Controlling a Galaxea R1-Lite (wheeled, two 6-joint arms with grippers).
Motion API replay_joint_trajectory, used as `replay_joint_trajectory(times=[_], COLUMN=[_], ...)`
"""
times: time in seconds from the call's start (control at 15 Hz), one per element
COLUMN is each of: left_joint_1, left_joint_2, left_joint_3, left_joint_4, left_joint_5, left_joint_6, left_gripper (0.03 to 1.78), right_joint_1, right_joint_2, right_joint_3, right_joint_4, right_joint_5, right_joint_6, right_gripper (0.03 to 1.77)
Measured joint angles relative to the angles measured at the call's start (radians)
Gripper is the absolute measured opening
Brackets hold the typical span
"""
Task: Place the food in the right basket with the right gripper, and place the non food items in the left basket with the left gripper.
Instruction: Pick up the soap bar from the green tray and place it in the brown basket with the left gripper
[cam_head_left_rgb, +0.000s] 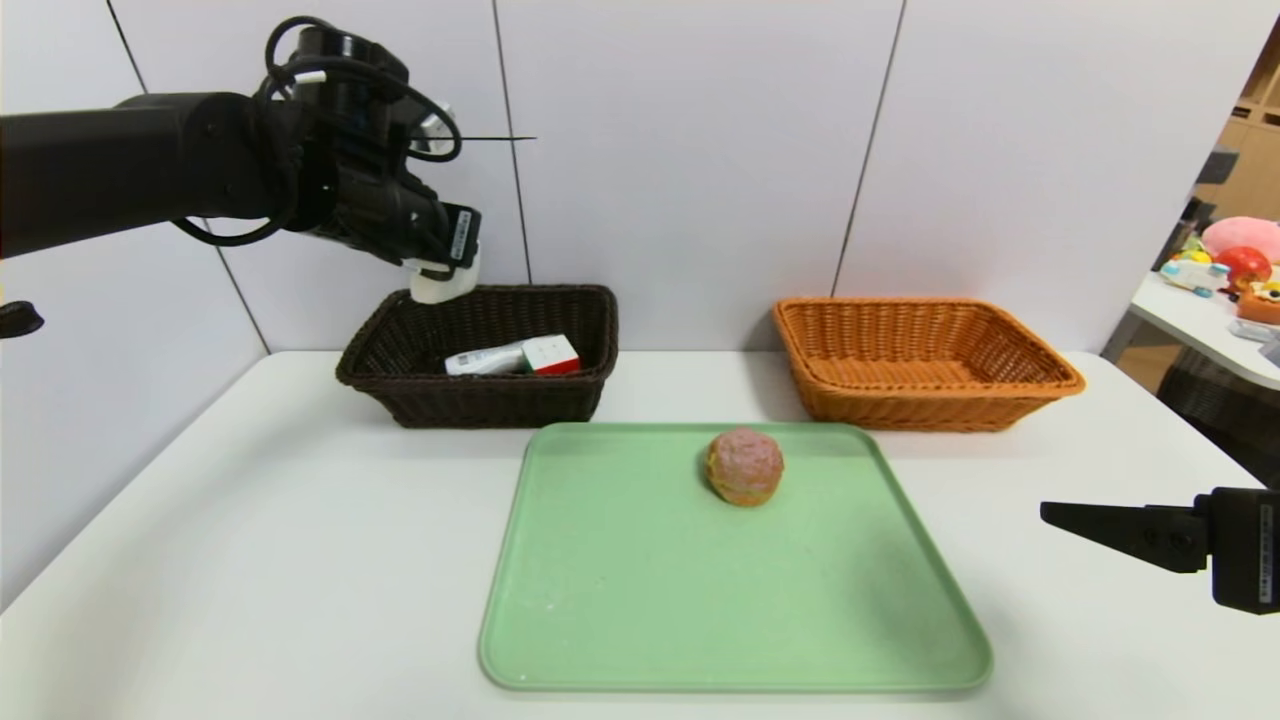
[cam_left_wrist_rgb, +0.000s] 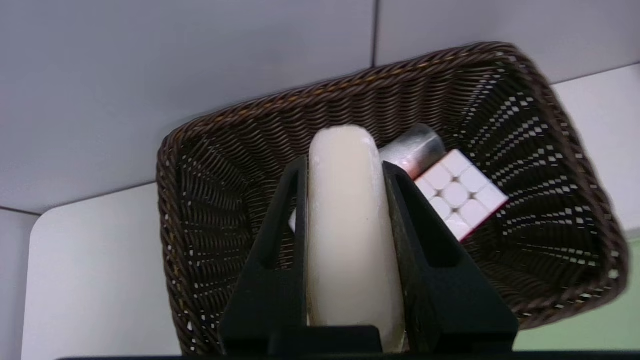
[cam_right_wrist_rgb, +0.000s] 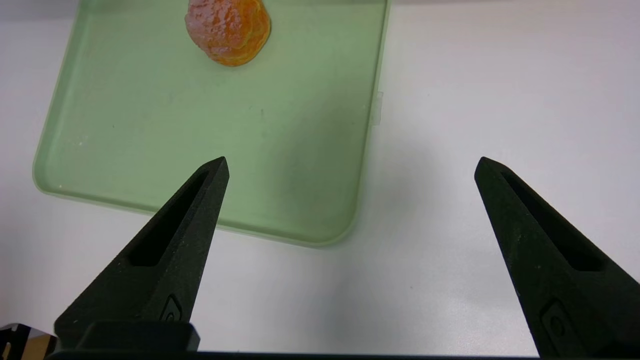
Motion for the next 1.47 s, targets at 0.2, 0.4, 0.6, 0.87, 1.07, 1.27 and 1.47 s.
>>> replay_joint_trajectory(times=[0.2,0.4,0.6,0.87,1.07,1.27,1.47], left_joint_1=[0.080,0.122,0.129,0.130,0.130,0.116,0.073], left_joint_2=[0.049,0.101,0.135,0.149,0.126,0.071,0.004], left_joint_3=[0.000,0.000,0.000,0.000,0.000,0.005,0.023], left_joint_4=[-0.001,-0.010,-0.012,-0.015,-0.027,-0.016,0.061], left_joint_5=[-0.054,-0.057,-0.057,-0.056,-0.057,-0.058,-0.057], left_joint_6=[-0.005,-0.013,-0.015,-0.016,-0.017,-0.034,-0.080], left_gripper=[0.51,0.07,0.04,0.56,0.93,1.18,1.35], right_joint_1=[0.000,0.000,0.000,0.000,0.000,0.000,0.000], right_joint_2=[0.000,0.000,0.000,0.000,0.001,0.001,0.002], right_joint_3=[0.003,0.004,0.007,0.009,0.009,0.009,0.005], right_joint_4=[0.000,0.000,0.000,0.000,0.000,0.000,-0.001], right_joint_5=[0.000,-0.001,-0.001,-0.001,-0.001,-0.002,0.000], right_joint_6=[-0.001,-0.001,0.000,-0.001,-0.001,-0.001,-0.007], right_gripper=[1.70,1.70,1.70,1.70,1.70,1.70,1.70])
